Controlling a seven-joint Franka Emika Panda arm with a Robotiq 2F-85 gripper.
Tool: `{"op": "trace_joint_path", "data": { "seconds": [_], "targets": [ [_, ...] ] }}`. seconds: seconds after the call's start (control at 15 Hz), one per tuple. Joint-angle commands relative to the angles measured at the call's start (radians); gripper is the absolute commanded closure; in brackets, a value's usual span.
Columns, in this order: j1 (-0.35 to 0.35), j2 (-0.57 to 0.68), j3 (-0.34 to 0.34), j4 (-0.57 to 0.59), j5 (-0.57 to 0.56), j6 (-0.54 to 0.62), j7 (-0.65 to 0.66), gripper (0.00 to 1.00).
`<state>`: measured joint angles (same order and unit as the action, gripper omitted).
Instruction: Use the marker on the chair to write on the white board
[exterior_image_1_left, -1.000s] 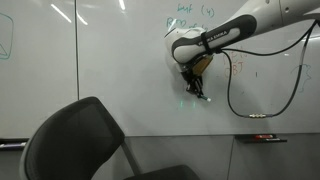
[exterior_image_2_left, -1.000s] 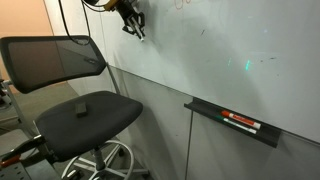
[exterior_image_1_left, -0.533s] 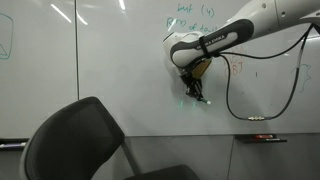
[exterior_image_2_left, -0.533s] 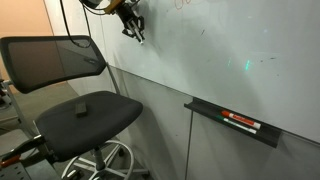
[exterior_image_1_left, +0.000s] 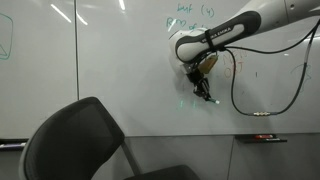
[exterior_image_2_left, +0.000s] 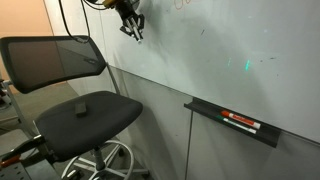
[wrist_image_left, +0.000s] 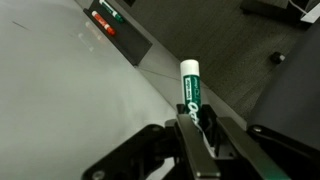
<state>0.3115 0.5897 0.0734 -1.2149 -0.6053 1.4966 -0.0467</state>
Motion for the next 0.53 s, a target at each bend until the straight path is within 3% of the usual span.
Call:
{"op": "trace_joint_path", "data": {
  "seconds": [0.0,0.47],
  "targets": [
    [-0.027,-0.091,0.014,-0.111,0.062,-0.034,-0.032,0.92],
    [-0.046,-0.148,0.022,-0.216,0.123,-0.035,-0.037,0.92]
  ]
}}
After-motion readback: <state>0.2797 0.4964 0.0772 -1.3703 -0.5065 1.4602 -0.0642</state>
